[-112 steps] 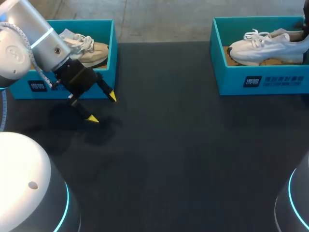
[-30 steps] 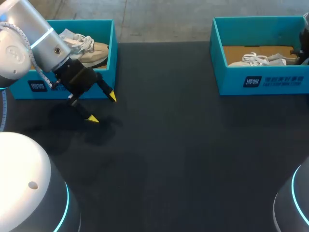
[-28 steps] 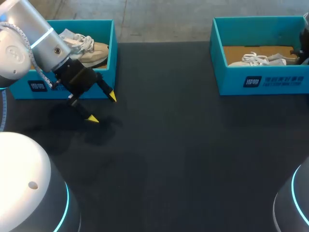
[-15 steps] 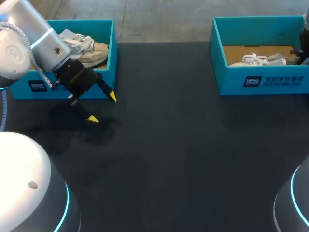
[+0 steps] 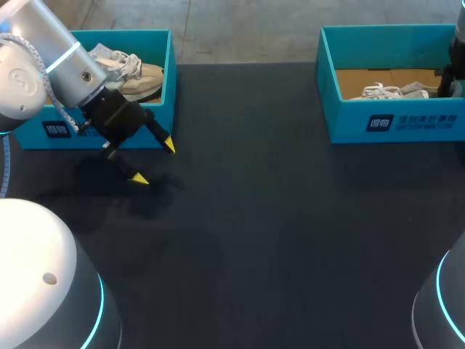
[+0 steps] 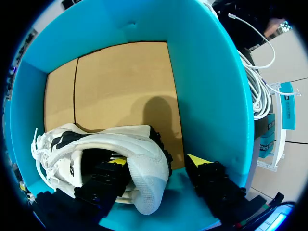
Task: Take the shoe out of the shoebox, open the shoe tongue, remove and reinsert the insole, then place the shoe into the shoebox
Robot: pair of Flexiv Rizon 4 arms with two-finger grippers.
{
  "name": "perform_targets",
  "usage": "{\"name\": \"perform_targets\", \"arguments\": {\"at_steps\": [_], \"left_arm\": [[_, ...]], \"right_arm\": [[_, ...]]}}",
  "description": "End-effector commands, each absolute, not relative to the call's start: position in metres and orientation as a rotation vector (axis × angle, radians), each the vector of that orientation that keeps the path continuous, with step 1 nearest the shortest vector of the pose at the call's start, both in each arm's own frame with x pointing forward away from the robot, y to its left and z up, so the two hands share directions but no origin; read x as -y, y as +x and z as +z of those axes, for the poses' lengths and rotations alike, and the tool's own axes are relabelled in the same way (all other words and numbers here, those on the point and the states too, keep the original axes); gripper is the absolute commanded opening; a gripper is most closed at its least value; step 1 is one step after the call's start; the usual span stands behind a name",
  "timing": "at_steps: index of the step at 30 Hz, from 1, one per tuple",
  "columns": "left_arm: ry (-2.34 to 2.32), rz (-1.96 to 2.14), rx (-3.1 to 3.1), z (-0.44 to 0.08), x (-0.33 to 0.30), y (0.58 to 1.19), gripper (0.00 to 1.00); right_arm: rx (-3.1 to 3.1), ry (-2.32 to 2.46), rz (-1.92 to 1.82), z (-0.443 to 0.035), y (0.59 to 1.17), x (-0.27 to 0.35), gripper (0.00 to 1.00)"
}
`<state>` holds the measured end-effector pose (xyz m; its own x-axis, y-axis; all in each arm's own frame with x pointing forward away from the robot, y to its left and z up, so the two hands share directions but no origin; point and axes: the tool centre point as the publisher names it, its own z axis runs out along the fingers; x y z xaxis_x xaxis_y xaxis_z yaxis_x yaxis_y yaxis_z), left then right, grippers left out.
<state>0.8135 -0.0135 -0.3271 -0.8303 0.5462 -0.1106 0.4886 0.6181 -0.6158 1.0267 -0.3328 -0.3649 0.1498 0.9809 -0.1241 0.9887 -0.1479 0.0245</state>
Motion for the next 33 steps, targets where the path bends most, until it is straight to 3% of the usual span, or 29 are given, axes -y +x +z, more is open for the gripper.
{"name": "perform_targets", "arguments": {"at_steps": [1,8,33], "left_arm": [[-0.88,1.001,2.748,-0.327,0.013,0.813,1.0],[-0.88,1.001,2.748,-0.327,0.013,0.813,1.0],[-0.88,1.001,2.748,-0.327,0.013,0.813,1.0]], "right_arm": [[-1.974,2.297,-0.118,-0.352,1.024,0.329,0.85],[-1.956,2.294,-0.104,-0.329,1.025,0.325,1.0],[-1.948,2.326,-0.107,-0.242,1.014,0.287,1.0]]}}
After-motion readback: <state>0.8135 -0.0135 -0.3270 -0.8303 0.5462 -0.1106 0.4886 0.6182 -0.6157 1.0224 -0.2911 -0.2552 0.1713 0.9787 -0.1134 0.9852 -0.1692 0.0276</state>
